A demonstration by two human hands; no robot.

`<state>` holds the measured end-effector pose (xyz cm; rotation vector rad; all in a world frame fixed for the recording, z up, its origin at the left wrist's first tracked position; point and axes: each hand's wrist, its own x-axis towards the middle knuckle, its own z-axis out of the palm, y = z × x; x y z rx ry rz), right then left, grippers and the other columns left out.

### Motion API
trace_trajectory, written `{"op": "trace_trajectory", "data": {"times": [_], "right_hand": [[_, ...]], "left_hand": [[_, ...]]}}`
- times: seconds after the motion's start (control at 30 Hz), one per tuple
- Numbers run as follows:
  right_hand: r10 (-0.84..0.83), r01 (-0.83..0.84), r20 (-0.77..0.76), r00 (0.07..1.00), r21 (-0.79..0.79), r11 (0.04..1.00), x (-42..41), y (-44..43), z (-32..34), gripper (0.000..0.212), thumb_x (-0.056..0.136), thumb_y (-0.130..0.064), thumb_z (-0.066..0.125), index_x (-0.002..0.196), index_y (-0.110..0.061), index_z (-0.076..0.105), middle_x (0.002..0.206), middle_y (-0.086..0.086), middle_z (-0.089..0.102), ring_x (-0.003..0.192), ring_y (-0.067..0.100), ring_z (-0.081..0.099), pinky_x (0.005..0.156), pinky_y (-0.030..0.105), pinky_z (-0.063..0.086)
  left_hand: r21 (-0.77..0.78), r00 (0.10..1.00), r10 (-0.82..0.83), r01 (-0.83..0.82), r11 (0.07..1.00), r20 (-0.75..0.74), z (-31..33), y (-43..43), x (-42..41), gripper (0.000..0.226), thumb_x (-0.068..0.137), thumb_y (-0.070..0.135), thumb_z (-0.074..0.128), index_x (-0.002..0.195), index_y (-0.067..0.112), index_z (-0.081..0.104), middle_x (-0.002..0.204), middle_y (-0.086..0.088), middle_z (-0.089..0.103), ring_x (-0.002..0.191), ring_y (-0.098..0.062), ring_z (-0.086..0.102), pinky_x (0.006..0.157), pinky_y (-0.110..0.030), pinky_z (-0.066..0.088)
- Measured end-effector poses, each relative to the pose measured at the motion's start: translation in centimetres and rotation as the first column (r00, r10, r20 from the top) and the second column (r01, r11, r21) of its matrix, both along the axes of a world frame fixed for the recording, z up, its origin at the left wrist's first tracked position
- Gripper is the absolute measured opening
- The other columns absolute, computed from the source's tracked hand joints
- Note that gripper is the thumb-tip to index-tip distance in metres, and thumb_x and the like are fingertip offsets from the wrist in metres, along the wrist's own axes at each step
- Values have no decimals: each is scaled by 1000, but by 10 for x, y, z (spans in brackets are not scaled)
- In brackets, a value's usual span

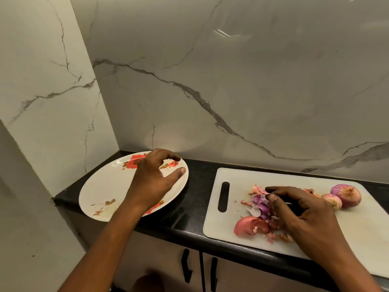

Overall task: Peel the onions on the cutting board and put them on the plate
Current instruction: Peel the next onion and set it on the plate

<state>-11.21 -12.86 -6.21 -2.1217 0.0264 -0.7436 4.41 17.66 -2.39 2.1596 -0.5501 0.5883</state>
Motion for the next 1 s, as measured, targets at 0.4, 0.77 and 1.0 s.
{"op": "trace_trajectory", "data": {"times": [0.4,0.77,1.0], "right_hand": [[-45,22,190,981,121,992,-5,-1,12,13,96,-24,69,106,-27,77,97,-14,79,92,7,77,78,24,63],[14,-18,-18,1000,-272,962,-1,-90,60,12,97,-24,72,104,-19,80,97,-13,77,93,8,73,81,35,62],[35,-242,-404,914,-475,846,0,-107,64,47,81,-57,80,124,-42,70,117,-22,64,114,0,58,87,30,58]], "left_hand": [[-11,834,-543,545,838,-99,14,-128,-21,18,93,28,79,110,21,76,102,15,73,99,-1,70,78,-15,58],[45,636,-710,754,656,-304,20,-207,32,14,95,26,79,109,23,80,93,3,79,81,-17,74,71,-43,65],[-42,568,-750,787,616,-339,-3,-220,40,13,94,20,78,107,22,80,94,5,78,83,-11,72,68,-31,60]]}}
